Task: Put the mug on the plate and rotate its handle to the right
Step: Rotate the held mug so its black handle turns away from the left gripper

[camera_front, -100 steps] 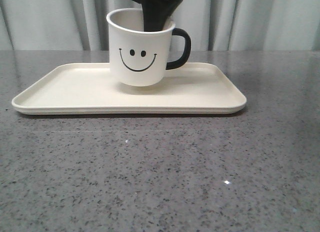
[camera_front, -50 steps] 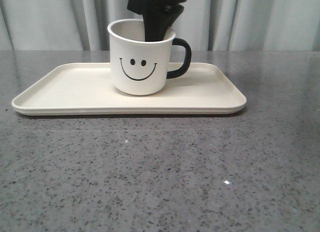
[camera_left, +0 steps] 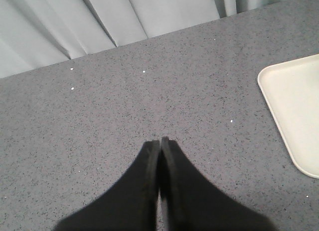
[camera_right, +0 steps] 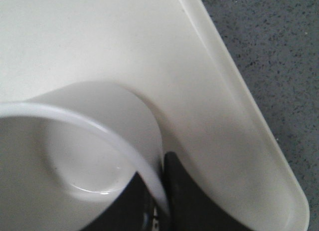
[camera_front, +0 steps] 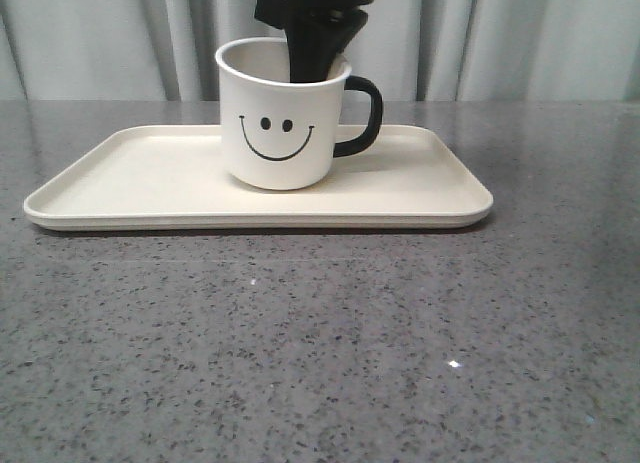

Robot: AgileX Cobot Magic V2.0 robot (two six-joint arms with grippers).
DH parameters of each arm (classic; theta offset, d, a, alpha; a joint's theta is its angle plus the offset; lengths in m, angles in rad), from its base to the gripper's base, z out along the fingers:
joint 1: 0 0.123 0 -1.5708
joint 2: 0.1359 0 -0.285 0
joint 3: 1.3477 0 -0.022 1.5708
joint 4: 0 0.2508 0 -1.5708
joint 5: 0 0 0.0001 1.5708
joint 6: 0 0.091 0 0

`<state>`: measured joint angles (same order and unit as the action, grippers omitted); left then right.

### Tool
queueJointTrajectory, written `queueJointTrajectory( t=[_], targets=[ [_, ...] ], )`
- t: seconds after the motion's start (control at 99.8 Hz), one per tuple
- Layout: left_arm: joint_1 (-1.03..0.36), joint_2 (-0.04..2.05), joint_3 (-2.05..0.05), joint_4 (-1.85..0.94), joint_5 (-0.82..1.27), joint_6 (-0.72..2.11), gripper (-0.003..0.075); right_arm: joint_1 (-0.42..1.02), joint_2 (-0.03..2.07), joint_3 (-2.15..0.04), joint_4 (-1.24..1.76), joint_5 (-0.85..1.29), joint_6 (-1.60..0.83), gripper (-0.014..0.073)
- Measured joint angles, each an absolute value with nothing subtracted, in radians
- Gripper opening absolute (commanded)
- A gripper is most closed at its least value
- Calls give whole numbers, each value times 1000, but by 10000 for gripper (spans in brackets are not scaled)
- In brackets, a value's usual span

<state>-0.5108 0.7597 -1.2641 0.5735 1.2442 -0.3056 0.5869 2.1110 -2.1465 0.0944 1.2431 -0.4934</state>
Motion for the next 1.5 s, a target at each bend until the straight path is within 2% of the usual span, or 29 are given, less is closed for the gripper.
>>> queueJointTrajectory(
  t=[0.14,0.401,0.871,1.102,1.503],
  targets=[
    [-511,760,-1264,573,1244,-306,-20,587,2111,-2147,94,1243,-493,-100],
    [-511,760,-1264,573,1244,-306,-20,587,2111,-2147,94,1243,-493,-1],
    [-511,760,-1264,573,1244,-306,-20,587,2111,-2147,94,1243,-493,1],
    [-511,760,-1264,573,1244,-306,-20,587,2110,-2147,94,1243,-493,90],
    [-511,760,-1264,573,1244,-306,-20,587,2110,-2144,96,1245,-493,101]
  ],
)
